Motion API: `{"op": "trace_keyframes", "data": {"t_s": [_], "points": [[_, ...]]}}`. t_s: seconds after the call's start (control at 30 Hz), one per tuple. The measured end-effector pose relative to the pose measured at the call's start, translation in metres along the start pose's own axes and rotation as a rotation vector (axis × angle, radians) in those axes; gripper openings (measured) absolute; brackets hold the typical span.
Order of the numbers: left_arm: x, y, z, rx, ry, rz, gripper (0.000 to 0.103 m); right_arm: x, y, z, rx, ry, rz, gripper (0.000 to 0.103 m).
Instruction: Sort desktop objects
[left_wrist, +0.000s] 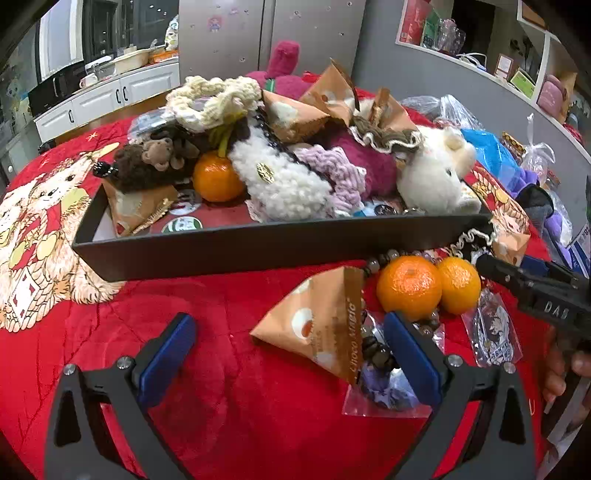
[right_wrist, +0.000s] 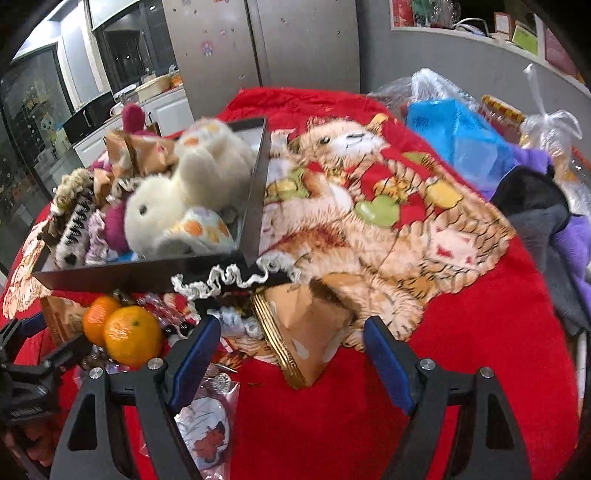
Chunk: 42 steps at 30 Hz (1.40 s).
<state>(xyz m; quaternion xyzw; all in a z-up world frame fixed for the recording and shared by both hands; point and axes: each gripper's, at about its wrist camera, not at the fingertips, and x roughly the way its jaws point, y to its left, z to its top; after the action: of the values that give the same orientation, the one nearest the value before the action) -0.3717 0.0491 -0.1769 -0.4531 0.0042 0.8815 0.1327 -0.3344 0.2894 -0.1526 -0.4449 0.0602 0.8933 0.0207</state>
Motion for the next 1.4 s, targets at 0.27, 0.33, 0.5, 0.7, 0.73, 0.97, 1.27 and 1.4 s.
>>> {"op": "trace_keyframes", "data": {"t_s": [0.27,0.33,0.5,0.7,0.73,0.97,1.27,1.4], "points": [[0.003,-0.001,0.001,0.010,0.003,0.010,0.103,0.002,0.013,-0.001,-0.075,-0.023,-0.038,0.082],[0.003,0.000,0.001,0.009,0.003,0.009,0.103,0.002,0.012,0.000,-0.070,-0.020,-0.035,0.082],[0.002,-0.002,0.001,0.010,0.004,0.011,0.103,-0.001,0.007,0.001,-0.028,-0.007,-0.010,0.082],[0.002,-0.003,0.000,0.011,0.004,0.012,0.103,-0.003,-0.006,0.002,0.054,-0.022,0.038,0.077],[0.002,-0.003,0.000,0.011,0.004,0.012,0.103,-0.002,-0.006,0.002,0.053,-0.027,0.028,0.072],[0.001,-0.003,-0.001,0.018,0.001,0.010,0.101,-0.001,-0.007,0.003,0.042,-0.033,-0.011,0.052],[-0.006,-0.007,-0.003,0.042,-0.037,0.042,0.045,-0.014,-0.007,0.003,0.055,-0.064,-0.006,0.044],[-0.012,-0.008,-0.003,0.048,-0.057,0.048,0.043,-0.026,-0.006,0.005,0.049,-0.106,-0.014,0.043]]}}
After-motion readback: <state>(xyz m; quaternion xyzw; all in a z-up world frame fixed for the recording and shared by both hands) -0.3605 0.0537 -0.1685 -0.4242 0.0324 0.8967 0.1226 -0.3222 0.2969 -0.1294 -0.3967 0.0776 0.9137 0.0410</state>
